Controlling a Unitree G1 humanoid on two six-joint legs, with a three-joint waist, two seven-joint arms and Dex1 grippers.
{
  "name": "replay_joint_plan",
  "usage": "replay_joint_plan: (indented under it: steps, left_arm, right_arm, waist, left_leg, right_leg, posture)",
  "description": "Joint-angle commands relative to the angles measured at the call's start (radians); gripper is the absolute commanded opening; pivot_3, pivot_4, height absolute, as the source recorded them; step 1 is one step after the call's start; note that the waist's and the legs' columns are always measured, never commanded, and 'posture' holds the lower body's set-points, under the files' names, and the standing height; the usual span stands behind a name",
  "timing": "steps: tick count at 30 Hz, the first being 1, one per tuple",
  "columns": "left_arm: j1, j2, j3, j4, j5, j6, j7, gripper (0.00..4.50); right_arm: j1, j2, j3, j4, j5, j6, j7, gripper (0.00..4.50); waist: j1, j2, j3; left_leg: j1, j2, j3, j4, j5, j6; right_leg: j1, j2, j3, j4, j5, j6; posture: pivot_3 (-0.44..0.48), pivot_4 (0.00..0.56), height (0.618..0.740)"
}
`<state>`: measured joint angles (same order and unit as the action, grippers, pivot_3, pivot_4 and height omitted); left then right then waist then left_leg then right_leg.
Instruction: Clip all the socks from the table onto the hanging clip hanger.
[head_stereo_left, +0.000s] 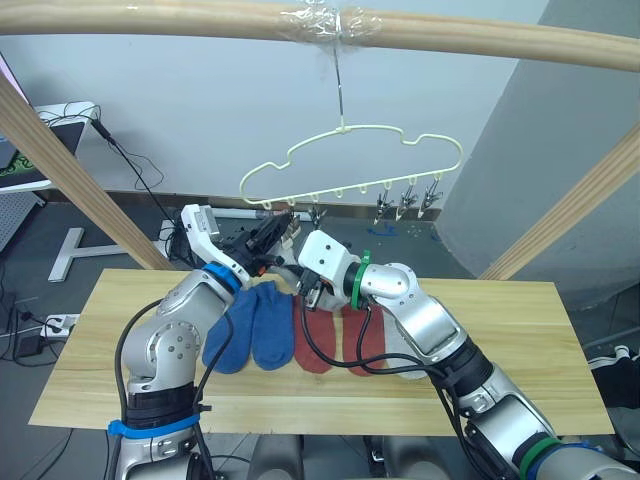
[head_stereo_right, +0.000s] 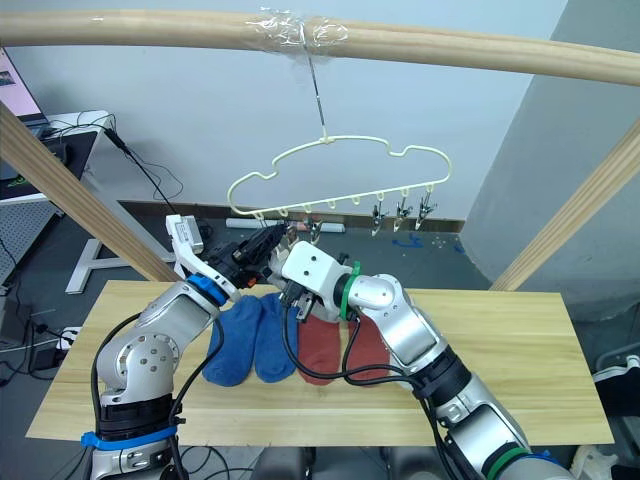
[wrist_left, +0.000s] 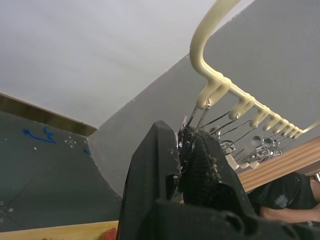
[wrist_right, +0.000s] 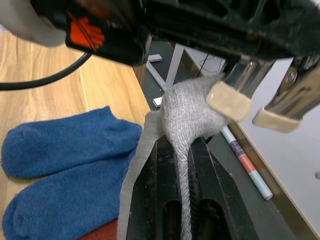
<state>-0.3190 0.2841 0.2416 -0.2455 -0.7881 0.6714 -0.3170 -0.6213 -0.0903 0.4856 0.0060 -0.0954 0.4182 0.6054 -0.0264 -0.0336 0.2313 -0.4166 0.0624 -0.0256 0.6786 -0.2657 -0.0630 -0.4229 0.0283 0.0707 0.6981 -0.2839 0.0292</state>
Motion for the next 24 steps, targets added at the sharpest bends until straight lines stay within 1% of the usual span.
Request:
replay_joint_plan:
  steps: [1, 2, 3, 6, 7, 9, 12, 13, 16, 18, 20, 24]
  left_arm:
    - [0.007, 0.001, 0.013, -0.032, -0.009, -0.014, -0.002, 0.56]
    - [0.01, 0.005, 0.013, -0.029, -0.007, -0.015, -0.01, 0.98]
    - [0.013, 0.009, 0.011, -0.028, -0.004, -0.016, -0.016, 1.23]
    - [0.02, 0.024, 0.004, -0.034, 0.004, -0.013, -0.028, 2.24]
    - [0.026, 0.035, -0.001, -0.041, 0.015, -0.02, -0.037, 2.56]
    - [0.033, 0.047, -0.006, -0.049, 0.028, -0.03, -0.048, 2.57]
    - [0.047, 0.062, -0.011, -0.065, 0.063, -0.051, -0.044, 2.57]
    - [0.056, 0.076, -0.026, -0.072, 0.097, -0.072, -0.055, 2.57]
    - [0.068, 0.071, -0.033, -0.077, 0.139, -0.107, -0.046, 2.57]
    - [0.088, 0.1, -0.078, -0.075, 0.219, -0.175, -0.088, 2.57]
    - [0.111, 0.096, -0.099, -0.07, 0.256, -0.214, -0.096, 2.57]
    - [0.168, 0.117, -0.178, -0.074, 0.376, -0.35, -0.155, 2.57]
  right_arm:
    - [-0.023, 0.016, -0.023, -0.019, 0.01, -0.026, -0.006, 0.0]
    - [-0.021, 0.021, -0.025, -0.018, 0.017, -0.021, -0.003, 0.0]
    - [-0.02, 0.024, -0.027, -0.018, 0.022, -0.017, 0.0, 0.0]
    - [-0.015, 0.034, -0.033, -0.022, 0.032, -0.005, 0.006, 0.0]
    - [-0.012, 0.038, -0.037, -0.023, 0.034, -0.002, 0.002, 0.26]
    - [-0.009, 0.043, -0.041, -0.023, 0.035, 0.001, -0.003, 0.79]
    - [-0.013, 0.031, -0.011, -0.002, -0.004, -0.027, -0.012, 1.84]
    - [-0.009, 0.024, -0.004, -0.001, -0.009, -0.027, -0.006, 2.18]
    - [0.003, 0.012, -0.002, -0.01, -0.017, -0.036, -0.002, 2.18]
    - [0.014, -0.008, 0.002, -0.025, -0.021, -0.043, 0.007, 2.18]
    - [0.034, -0.037, 0.001, -0.055, -0.025, -0.052, 0.01, 2.18]
    - [0.079, -0.087, -0.007, -0.128, -0.011, -0.044, 0.023, 2.18]
  waist:
    - [0.0, 0.0, 0.0]
    - [0.0, 0.0, 0.0]
    - [0.0, 0.0, 0.0]
    - [0.0, 0.0, 0.0]
    - [0.0, 0.0, 0.0]
    - [0.0, 0.0, 0.0]
    - [0.001, 0.0, 0.0]
    - [0.001, 0.0, 0.0]
    - [0.002, 0.0, 0.0]
    - [0.002, 0.0, 0.0]
    - [0.003, 0.0, 0.0]
    - [0.003, 0.0, 0.0]
  left_leg:
    - [0.0, 0.0, 0.0, 0.0, 0.0, 0.0]
    - [0.0, 0.0, 0.0, 0.0, 0.0, 0.0]
    - [0.0, 0.0, 0.0, 0.0, 0.0, 0.0]
    - [0.0, 0.0, 0.0, 0.0, 0.0, 0.0]
    - [0.0, 0.0, -0.001, 0.0, 0.0, -0.001]
    - [0.0, 0.0, -0.001, 0.0, 0.0, -0.001]
    - [0.0, 0.0, -0.001, 0.0, 0.001, -0.001]
    - [0.0, 0.0, -0.001, 0.0, 0.001, -0.001]
    - [0.0, 0.0, -0.001, 0.0, 0.001, -0.001]
    - [0.0, -0.001, 0.0, 0.0, 0.001, -0.001]
    - [0.0, -0.001, 0.0, 0.0, 0.001, -0.001]
    - [0.0, -0.002, 0.0, 0.0, 0.001, -0.001]
  right_leg:
    - [0.0, 0.0, 0.0, 0.0, 0.0, 0.0]
    - [0.0, 0.0, 0.0, 0.0, 0.0, 0.0]
    - [0.0, 0.0, 0.0, 0.0, 0.0, 0.0]
    - [0.0, 0.0, -0.001, 0.0, 0.0, 0.0]
    - [0.0, 0.0, -0.001, 0.0, 0.0, 0.0]
    - [0.0, 0.0, -0.001, 0.0, 0.0, 0.0]
    - [0.0, 0.0, -0.001, 0.0, 0.0, 0.0]
    - [0.0, 0.0, -0.001, 0.0, 0.0, 0.0]
    - [0.0, -0.001, -0.001, 0.0, 0.0, 0.0]
    - [0.0, -0.001, -0.001, 0.0, 0.0, 0.0]
    - [0.0, -0.001, -0.001, 0.0, 0.0, 0.0]
    - [0.0, -0.003, -0.001, 0.0, 0.0, -0.001]
  posture:
    - [0.041, 0.193, 0.694]
    - [0.045, 0.191, 0.694]
    - [0.045, 0.191, 0.694]
    - [0.045, 0.191, 0.694]
    - [0.05, 0.19, 0.694]
    - [0.05, 0.19, 0.694]
    - [0.055, 0.188, 0.694]
    - [0.058, 0.189, 0.694]
    - [0.058, 0.188, 0.694]
    - [0.055, 0.189, 0.694]
    - [0.055, 0.189, 0.694]
    - [0.046, 0.19, 0.694]
